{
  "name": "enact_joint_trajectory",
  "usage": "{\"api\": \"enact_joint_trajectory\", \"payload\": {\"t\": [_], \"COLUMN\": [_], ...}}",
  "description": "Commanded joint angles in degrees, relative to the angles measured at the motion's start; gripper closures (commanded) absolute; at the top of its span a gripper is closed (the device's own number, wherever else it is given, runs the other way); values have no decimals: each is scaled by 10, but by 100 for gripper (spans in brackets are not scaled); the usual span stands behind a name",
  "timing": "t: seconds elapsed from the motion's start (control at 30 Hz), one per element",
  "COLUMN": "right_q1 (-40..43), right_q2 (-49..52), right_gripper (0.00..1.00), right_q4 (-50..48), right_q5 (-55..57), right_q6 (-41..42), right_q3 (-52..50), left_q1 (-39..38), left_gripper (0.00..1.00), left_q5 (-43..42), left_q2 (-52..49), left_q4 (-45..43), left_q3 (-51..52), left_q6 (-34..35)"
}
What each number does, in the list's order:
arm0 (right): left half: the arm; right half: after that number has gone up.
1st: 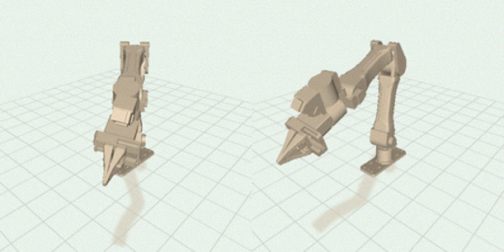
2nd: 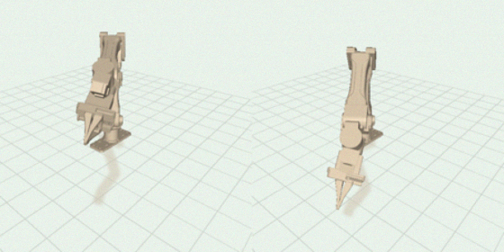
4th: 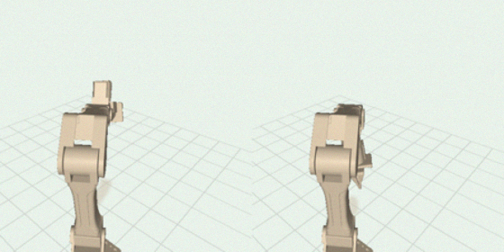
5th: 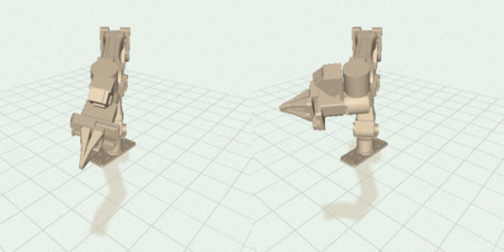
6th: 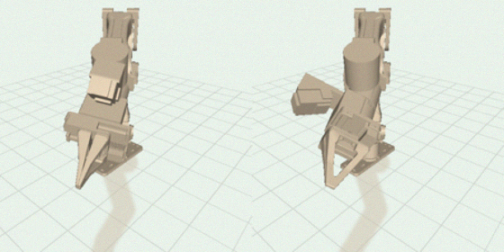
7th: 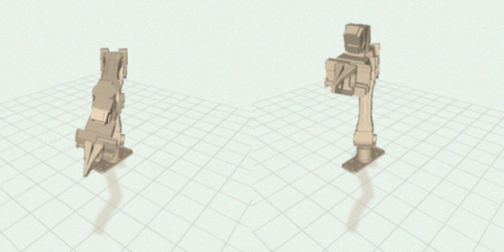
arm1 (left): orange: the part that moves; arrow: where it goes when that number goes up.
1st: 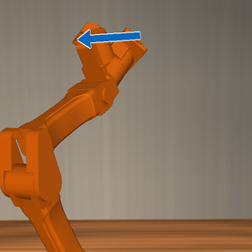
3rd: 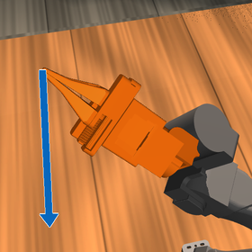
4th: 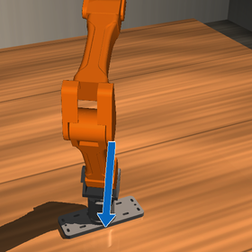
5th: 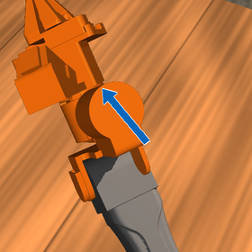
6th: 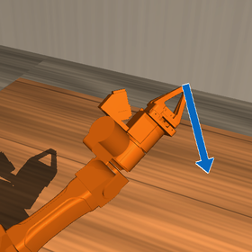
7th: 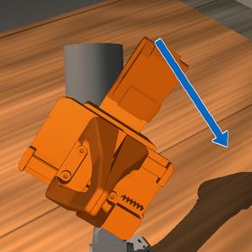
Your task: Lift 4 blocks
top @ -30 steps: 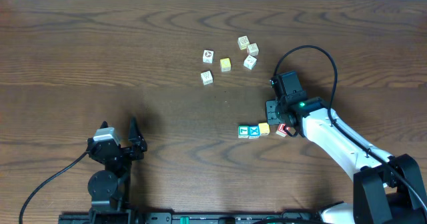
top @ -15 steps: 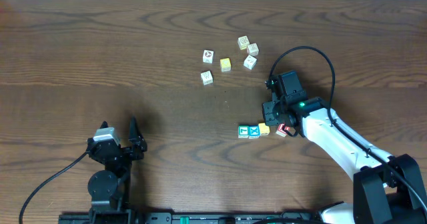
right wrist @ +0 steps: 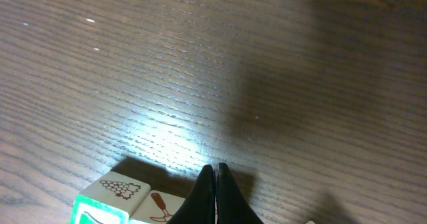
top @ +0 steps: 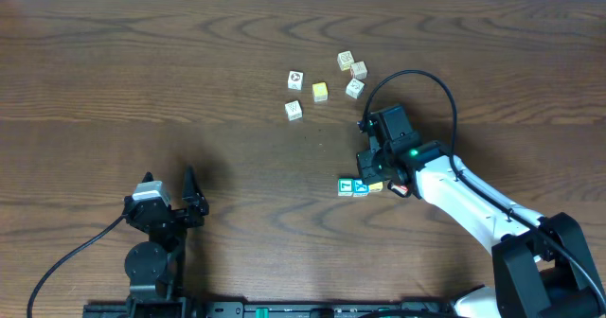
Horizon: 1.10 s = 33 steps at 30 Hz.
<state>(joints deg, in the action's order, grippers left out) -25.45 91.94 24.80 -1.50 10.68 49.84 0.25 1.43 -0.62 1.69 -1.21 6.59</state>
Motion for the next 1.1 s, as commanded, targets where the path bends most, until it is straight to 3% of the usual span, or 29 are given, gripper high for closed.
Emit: {"api": "enact_joint_trajectory", "payload": {"t": [0.0,1.07], "right_q1": [-5,-5], "right_q2": [4,4], "right_gripper": [99,99], "right_q4": [3,54], "right_q5": [28,34], "right_q6": [24,67], "right_q3": [9,9], "left_q1": [-2,-2], "left_gripper": [25,25], "left_q5": [5,5], "left_q2": [3,3], "left_q4": [25,25], "left_q3": [9,9], "left_q6": [1,1]}}
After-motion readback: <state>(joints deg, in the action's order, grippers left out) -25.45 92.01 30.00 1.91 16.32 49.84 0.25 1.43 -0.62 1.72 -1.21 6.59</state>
